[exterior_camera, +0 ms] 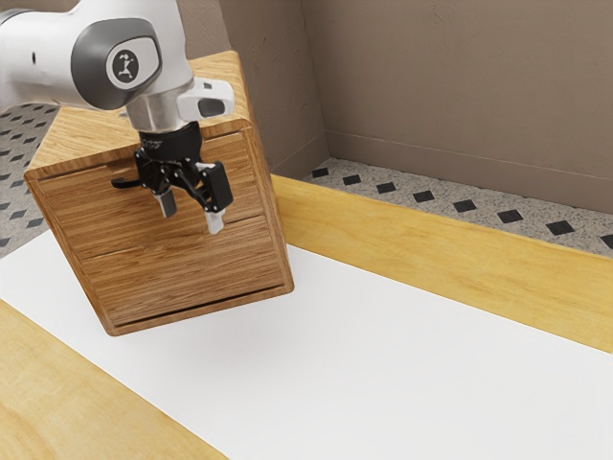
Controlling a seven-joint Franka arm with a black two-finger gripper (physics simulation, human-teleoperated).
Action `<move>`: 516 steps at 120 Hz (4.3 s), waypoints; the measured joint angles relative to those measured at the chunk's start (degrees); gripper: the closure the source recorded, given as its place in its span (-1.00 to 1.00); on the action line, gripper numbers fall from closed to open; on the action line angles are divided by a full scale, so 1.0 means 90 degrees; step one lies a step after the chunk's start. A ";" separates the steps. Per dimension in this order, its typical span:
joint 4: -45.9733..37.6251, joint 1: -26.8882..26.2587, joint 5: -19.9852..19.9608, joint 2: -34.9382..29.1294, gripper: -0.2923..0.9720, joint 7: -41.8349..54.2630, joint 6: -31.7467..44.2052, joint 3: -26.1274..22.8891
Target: Pull the drawer handle with one arm to open the drawer
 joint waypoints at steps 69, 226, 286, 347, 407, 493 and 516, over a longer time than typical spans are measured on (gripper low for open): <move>-0.0262 -0.0358 0.0824 -0.1335 -0.54 0.0564 0.0438 -0.0369; -0.4050 -0.5111 0.5022 -0.4362 -0.54 0.2168 0.2692 0.3343; -0.3703 -0.5994 0.5486 -0.4330 -0.54 0.2179 0.2804 0.4371; -0.3704 -0.6146 0.5562 -0.4333 -0.54 0.2126 0.2879 0.4654; -0.3848 -0.6205 0.5506 -0.4333 -0.56 0.2035 0.2915 0.4736; -0.4551 -0.5311 0.5580 -0.4331 -0.51 0.1648 0.2883 0.3550; -0.4842 -0.4868 0.5576 -0.4427 -0.52 0.1512 0.2901 0.3034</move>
